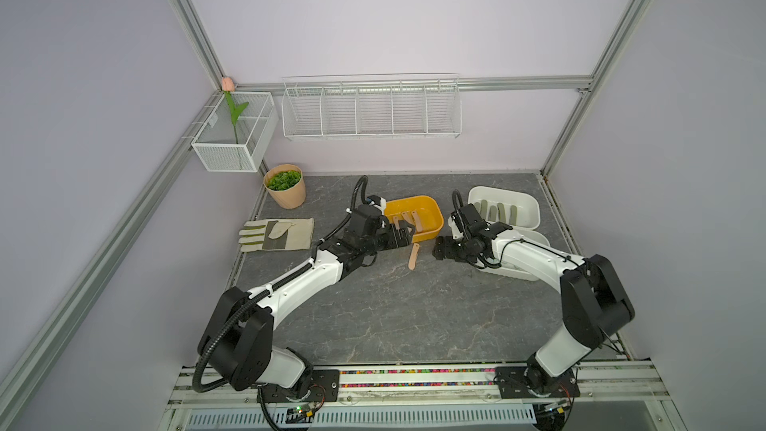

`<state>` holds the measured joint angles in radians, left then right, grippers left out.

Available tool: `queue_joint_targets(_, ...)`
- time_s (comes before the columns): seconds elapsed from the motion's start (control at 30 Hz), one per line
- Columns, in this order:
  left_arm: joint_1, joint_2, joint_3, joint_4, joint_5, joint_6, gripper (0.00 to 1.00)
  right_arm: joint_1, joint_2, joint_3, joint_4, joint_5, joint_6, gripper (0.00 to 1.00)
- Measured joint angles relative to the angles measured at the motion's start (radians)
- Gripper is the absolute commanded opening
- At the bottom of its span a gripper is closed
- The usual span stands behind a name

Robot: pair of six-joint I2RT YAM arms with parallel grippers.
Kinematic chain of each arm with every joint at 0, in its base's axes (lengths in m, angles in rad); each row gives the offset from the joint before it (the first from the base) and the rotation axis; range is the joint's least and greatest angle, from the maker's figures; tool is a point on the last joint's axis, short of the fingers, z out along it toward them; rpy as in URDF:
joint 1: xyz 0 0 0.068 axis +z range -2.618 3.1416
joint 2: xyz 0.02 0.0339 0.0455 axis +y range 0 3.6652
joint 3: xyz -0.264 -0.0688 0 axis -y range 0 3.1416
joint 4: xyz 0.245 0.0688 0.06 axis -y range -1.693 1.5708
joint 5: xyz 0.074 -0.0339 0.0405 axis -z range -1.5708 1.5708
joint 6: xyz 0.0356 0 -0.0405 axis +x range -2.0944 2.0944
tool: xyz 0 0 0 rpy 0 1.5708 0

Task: Place the fruit knives into the storage box by color
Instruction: Pick up the fruit knife from the center of the board.

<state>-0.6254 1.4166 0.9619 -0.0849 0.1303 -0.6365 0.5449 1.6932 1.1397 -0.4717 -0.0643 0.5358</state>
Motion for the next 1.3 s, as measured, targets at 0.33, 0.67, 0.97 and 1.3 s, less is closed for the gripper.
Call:
queue_joint_targets(0.33,0.12,-0.151,-0.066,-0.016,0.001,0.001,0.99,0.14,0.217,0.202,-0.089,0.08,0.066,0.86)
queue_joint_targets(0.67,0.179,-0.198,-0.111,-0.021,0.048,0.001,0.99,0.205,0.323,0.312,-0.175,0.167,0.094,0.81)
queue_joint_targets(0.97,0.19,-0.198,-0.113,-0.02,0.083,0.001,0.99,0.241,0.401,0.392,-0.226,0.222,0.1,0.73)
queue_joint_targets(1.3,0.2,-0.197,-0.113,-0.019,0.111,0.001,0.99,0.249,0.428,0.423,-0.264,0.281,0.102,0.5)
